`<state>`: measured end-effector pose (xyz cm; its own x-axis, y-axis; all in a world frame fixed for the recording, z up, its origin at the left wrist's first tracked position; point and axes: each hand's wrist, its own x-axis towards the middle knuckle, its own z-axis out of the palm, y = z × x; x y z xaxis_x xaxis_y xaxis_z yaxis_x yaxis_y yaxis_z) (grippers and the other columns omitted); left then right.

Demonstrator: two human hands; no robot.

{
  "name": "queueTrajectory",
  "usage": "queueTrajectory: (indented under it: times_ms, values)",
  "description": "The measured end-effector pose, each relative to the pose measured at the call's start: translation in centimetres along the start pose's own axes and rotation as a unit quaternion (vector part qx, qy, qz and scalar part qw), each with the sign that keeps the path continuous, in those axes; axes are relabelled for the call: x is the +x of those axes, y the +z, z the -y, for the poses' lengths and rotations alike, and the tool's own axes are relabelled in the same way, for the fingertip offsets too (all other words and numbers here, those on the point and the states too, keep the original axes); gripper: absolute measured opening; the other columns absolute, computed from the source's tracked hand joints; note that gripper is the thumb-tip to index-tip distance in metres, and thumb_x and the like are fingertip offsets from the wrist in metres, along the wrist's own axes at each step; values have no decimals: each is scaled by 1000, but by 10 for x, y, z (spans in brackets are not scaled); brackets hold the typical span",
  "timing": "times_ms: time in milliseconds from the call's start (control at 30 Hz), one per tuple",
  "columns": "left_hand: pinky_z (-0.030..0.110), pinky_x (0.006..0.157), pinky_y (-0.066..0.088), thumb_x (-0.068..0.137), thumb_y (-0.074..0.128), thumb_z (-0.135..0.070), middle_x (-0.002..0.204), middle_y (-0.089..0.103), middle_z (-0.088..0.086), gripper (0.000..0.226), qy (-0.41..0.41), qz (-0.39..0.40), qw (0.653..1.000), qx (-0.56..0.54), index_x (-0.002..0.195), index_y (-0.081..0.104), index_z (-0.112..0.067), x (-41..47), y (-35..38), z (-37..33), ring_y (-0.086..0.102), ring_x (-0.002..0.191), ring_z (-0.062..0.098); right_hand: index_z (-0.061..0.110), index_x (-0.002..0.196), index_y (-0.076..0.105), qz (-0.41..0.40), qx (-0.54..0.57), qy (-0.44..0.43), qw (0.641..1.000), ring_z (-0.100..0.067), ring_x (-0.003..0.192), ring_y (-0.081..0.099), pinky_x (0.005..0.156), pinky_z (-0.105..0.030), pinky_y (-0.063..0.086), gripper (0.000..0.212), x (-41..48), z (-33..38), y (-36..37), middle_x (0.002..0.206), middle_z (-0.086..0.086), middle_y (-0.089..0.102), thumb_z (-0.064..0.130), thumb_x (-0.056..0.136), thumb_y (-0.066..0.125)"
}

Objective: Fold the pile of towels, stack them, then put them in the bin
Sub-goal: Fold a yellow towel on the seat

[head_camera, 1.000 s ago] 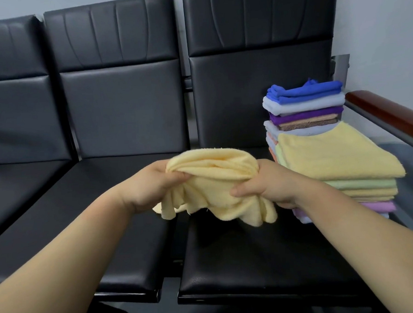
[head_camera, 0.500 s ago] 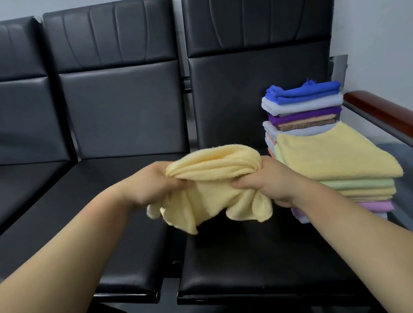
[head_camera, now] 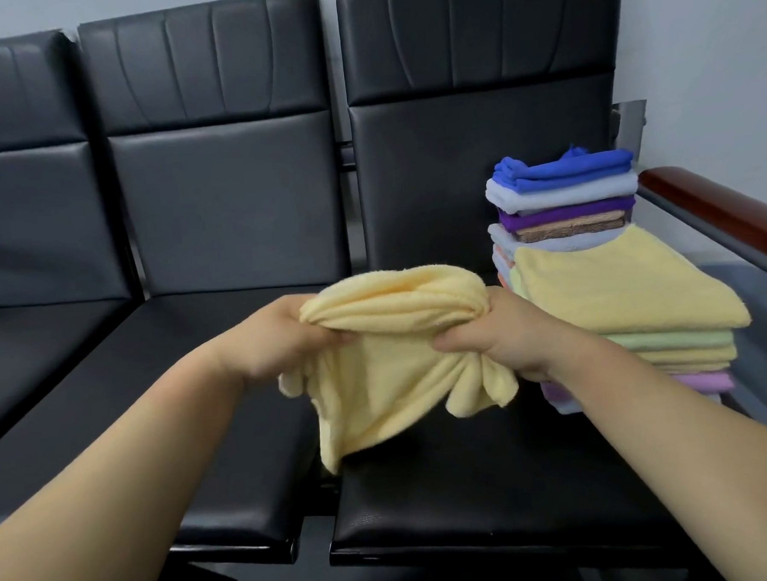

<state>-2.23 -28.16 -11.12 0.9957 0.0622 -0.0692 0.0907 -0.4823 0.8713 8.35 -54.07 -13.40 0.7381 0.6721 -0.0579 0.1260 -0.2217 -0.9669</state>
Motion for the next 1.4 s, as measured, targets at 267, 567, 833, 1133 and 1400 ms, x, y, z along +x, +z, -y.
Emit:
queueTrajectory:
  times_ms: [267,567,833,1133,1400]
  values:
    - [42,87,60,78,82,-15,111,76,12,37,17,69,996,-50,114,73,-11,-3,6,-6,73,104,29,19,90,74,-39,-310,49,949,-19,83,73,72,-34,56,14,3,7,5,86,-1,76,28,82,81]
    - [52,64,54,98,62,-16,93,72,31,14,-12,-20,1000,7,108,73,-16,-3,-9,-6,63,74,60,16,118,72,84,-12,58,995,-24,107,75,94,-45,60,45,2,-1,5,113,-4,78,11,76,89]
    - [43,59,59,79,86,-19,83,78,7,20,-27,39,986,160,94,73,-16,-7,-2,-11,74,71,32,16,97,77,-67,-170,59,981,-21,93,76,90,-43,61,16,11,-1,1,95,-3,79,23,83,81]
    - [51,82,58,87,65,-13,114,68,34,36,7,10,981,-194,120,70,-3,-4,-8,0,68,103,50,28,99,71,72,-290,72,952,-10,89,74,81,-29,59,35,-3,12,9,94,8,78,22,71,92]
    - [48,86,60,73,88,-19,91,78,0,24,2,44,983,176,92,75,-21,-8,-6,-6,75,89,19,13,104,76,-61,-100,45,992,-27,97,76,93,-49,61,17,0,10,-6,99,-10,79,8,88,73]
